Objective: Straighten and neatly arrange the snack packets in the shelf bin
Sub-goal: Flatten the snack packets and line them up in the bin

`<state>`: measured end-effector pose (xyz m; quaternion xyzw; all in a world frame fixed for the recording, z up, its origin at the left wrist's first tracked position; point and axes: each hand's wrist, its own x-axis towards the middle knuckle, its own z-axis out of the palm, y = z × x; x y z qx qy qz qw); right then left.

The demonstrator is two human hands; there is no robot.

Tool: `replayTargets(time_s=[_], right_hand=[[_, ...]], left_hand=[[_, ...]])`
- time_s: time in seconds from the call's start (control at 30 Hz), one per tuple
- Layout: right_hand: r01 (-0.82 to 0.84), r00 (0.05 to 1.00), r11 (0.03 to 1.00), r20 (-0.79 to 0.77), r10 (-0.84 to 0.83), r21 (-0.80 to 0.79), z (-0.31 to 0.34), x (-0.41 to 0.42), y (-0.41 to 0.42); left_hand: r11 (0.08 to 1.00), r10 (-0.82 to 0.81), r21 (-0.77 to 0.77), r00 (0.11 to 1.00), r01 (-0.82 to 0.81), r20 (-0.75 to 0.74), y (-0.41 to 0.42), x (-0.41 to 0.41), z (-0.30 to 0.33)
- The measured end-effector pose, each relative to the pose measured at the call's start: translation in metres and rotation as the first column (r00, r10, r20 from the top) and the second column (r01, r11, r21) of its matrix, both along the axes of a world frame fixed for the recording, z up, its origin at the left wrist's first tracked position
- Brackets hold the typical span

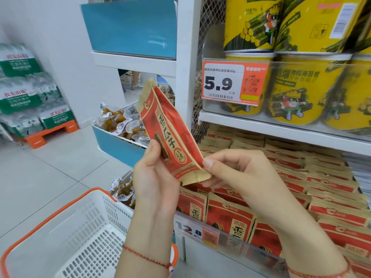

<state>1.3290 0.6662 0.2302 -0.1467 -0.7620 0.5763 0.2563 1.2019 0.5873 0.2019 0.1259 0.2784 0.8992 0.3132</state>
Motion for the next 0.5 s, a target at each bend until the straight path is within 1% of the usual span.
replayTargets(time_s=[0.2, 0.3, 0.43, 0.5], right_hand=[[0.03, 1.0, 0.999, 0.002, -0.03, -0.015, -0.0036, -0.0036, -0.0009], [0.09, 0.995, 0.995, -0.032, -0.092, -0.037, -0.005, -0.004, 0.0008], [0.155, 0.985, 0.985, -0.067, -0.16, -0.078, -0.0061, -0.0046, 0.0019], [0.191, 0.977, 0.976, -0.08, -0.199, -0.103, -0.0086, -0.0043, 0.0054]], left_hand=[[1.0, 0.007, -0.01, 1.0, -0.007, -0.005, 0.0025, 0.0006, 0.0012], [0.997, 0.041, -0.057, 0.996, -0.045, -0.074, 0.0029, 0.0001, 0.0003], [0.975, 0.123, -0.163, 0.977, -0.151, -0.173, 0.0038, 0.0055, 0.0037], [0.97, 0.132, -0.173, 0.969, -0.169, -0.207, 0.0035, 0.0088, 0.0074]])
